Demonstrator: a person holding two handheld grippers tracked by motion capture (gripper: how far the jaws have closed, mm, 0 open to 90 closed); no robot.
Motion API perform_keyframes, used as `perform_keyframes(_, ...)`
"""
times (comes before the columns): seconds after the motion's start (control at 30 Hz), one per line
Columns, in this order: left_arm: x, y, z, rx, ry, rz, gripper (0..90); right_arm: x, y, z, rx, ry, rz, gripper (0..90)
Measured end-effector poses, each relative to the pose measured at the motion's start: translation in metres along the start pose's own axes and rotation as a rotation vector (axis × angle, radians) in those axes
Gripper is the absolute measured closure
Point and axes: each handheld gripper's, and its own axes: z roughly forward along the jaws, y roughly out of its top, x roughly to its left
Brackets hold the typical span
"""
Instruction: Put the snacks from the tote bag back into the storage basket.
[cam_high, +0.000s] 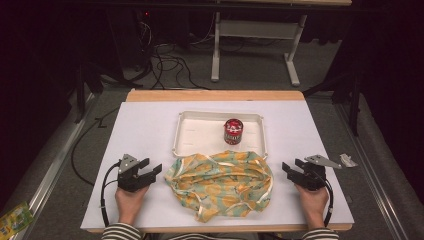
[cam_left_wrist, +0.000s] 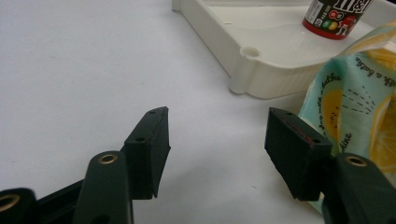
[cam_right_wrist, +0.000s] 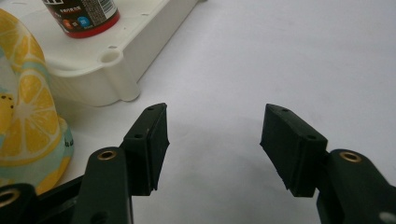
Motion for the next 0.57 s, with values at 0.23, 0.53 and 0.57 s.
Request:
perform_keyframes(0.23,-0.0028,-0.0007,0.0006,0.003,0.018,0.019,39.0,0.0004,-0.0017,-0.0021,-0.024,-0.013,-0.004,40.6)
perform_keyframes(0.53,-0.0031,-0.0012,0.0008,0.005,0.014,0.02,37.4,0.0009,-0.002,-0.002,-0.024,-0.019,-0.003,39.2)
perform_keyframes(0.57,-0.0031,-0.0012,0.0008,0.005,0.014,0.02,37.2,0.0009,-0.002,-0.0019,-0.024,-0.019,-0.006,39.1)
